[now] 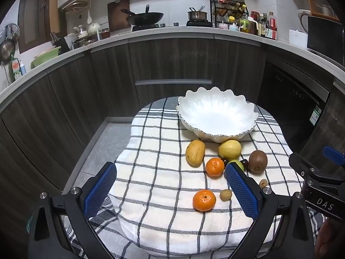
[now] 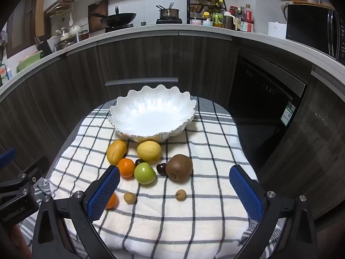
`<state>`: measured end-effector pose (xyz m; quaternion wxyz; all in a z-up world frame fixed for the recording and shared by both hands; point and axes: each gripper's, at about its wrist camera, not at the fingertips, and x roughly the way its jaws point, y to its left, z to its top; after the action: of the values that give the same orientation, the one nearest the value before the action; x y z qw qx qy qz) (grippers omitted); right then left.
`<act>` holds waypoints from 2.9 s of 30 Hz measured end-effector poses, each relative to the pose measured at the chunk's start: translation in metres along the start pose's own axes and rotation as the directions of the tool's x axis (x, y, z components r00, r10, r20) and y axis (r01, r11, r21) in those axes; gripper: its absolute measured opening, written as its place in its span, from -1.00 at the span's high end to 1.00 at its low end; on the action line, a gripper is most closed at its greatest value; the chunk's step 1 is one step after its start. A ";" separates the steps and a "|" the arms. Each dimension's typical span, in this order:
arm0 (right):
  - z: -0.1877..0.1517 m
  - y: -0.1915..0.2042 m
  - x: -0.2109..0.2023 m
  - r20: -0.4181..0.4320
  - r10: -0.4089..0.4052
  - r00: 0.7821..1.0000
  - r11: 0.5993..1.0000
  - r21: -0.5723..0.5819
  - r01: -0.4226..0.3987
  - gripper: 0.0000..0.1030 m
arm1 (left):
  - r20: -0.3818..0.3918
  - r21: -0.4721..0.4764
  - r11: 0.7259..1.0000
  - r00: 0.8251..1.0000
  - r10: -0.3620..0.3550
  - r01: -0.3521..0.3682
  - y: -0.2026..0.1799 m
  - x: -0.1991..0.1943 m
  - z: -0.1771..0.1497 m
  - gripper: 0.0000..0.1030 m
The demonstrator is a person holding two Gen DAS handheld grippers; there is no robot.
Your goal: Organize fruits
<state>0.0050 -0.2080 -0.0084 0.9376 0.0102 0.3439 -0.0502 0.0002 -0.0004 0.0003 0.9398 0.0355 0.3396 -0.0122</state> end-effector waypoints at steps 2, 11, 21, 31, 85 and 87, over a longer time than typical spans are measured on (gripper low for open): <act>0.000 0.000 0.000 -0.006 0.001 1.000 1.000 0.001 -0.001 -0.99 | 0.003 0.002 1.000 1.000 0.001 -0.001 0.000 0.001 0.000 -0.99; 0.000 0.000 0.000 -0.003 0.004 1.000 1.000 0.003 -0.004 -0.99 | 0.001 -0.002 1.000 1.000 -0.003 0.003 -0.001 -0.001 -0.002 -0.99; 0.000 0.000 0.000 -0.002 0.003 1.000 1.000 0.003 -0.003 -0.99 | 0.002 -0.004 1.000 1.000 -0.003 0.003 -0.002 -0.003 0.000 -0.99; 0.000 0.000 -0.001 -0.001 0.003 1.000 1.000 0.004 -0.003 -0.99 | 0.003 -0.002 1.000 1.000 -0.009 0.009 -0.001 -0.003 0.001 -0.99; 0.001 -0.004 -0.005 0.012 0.008 1.000 1.000 0.011 -0.008 -0.99 | 0.014 0.006 1.000 1.000 -0.006 0.006 -0.003 -0.005 0.000 -0.99; 0.001 -0.004 -0.004 0.015 0.006 1.000 1.000 0.008 -0.006 -0.99 | 0.016 0.012 1.000 1.000 -0.011 0.010 -0.004 -0.004 0.000 -0.99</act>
<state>0.0020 -0.2114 -0.0047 0.9402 0.0146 0.3368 -0.0490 -0.0032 -0.0046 0.0032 0.9423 0.0392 0.3320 -0.0195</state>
